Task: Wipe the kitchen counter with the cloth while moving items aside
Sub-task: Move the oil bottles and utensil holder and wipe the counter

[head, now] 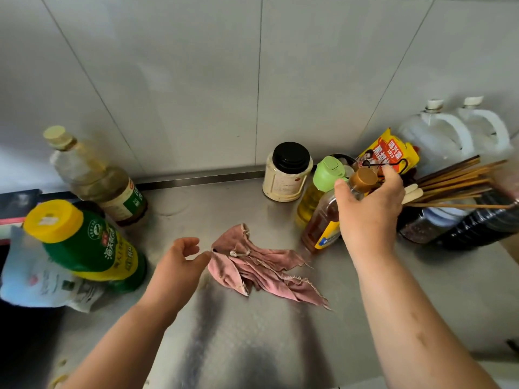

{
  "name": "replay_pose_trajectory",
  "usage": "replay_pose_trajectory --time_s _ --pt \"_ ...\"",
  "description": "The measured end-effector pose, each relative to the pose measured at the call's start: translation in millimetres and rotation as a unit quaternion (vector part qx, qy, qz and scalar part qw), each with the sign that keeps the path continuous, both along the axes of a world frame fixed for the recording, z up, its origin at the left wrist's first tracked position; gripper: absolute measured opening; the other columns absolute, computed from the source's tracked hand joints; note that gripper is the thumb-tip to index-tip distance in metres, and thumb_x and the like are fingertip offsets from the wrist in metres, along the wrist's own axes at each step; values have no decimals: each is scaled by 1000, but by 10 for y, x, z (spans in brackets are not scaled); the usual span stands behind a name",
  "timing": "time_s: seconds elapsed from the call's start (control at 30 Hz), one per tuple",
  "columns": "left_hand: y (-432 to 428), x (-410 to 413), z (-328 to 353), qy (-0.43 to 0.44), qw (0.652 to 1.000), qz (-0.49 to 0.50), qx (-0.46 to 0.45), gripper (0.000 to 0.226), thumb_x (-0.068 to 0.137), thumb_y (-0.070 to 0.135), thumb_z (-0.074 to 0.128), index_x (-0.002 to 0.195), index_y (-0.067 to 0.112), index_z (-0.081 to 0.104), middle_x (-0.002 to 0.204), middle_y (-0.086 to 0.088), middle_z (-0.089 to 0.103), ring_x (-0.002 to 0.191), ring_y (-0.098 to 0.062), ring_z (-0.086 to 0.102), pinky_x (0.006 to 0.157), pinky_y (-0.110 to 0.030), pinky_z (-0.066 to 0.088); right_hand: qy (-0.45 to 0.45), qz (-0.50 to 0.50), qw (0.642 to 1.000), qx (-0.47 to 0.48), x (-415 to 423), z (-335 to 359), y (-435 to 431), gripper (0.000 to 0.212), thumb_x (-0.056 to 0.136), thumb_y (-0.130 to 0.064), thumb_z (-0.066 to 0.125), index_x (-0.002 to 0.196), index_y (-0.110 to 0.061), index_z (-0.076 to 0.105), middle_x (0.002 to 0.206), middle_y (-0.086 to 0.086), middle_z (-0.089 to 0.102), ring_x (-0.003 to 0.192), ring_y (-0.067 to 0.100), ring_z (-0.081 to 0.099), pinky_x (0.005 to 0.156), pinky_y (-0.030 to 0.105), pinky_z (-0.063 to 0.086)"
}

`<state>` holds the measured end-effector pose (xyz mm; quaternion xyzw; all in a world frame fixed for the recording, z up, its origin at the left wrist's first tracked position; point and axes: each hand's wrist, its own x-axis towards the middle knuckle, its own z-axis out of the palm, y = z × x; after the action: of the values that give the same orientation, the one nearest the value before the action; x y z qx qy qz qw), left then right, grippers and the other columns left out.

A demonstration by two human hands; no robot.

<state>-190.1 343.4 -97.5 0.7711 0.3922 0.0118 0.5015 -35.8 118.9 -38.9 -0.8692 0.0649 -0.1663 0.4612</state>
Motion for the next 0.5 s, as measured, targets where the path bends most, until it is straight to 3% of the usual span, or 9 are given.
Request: replay_pose_trajectory --time_s 0.17,0.27,0.33,0.43,0.5 --pt "84 -180 54 -11 1000 26 9 39 87 31 64 124 25 52 120 5 60 87 -8 61 73 -29 51 -186 63 977 -77 -281 114 213 59 80 -19 70 130 2 46 136 21 46 130 36 39 109 49 31" --pt "147 -304 178 -21 999 21 39 36 87 31 62 122 26 53 118 8 60 82 1 59 60 -18 45 -214 156 961 -83 -477 85 483 47 79 -14 72 121 1 56 128 18 54 124 36 47 107 45 34" --pt "176 -377 290 -33 998 16 56 34 88 31 62 121 27 55 114 11 60 81 8 56 55 -9 39 -173 238 953 -71 -628 34 699 43 78 -14 74 117 -4 59 123 12 57 120 31 50 105 40 35" --pt "273 -574 479 -69 994 17 83 30 87 31 63 116 30 57 104 12 63 82 5 58 52 -4 41 -34 366 928 -58 -885 -87 1070 48 79 -27 73 123 -16 54 121 4 57 118 24 50 103 29 35" --pt "334 -723 602 -88 991 16 98 28 86 33 64 113 35 57 99 11 64 83 3 60 57 -4 42 52 426 901 -70 -1037 -174 1296 57 78 -41 69 128 -26 47 120 4 59 114 27 56 101 38 41"
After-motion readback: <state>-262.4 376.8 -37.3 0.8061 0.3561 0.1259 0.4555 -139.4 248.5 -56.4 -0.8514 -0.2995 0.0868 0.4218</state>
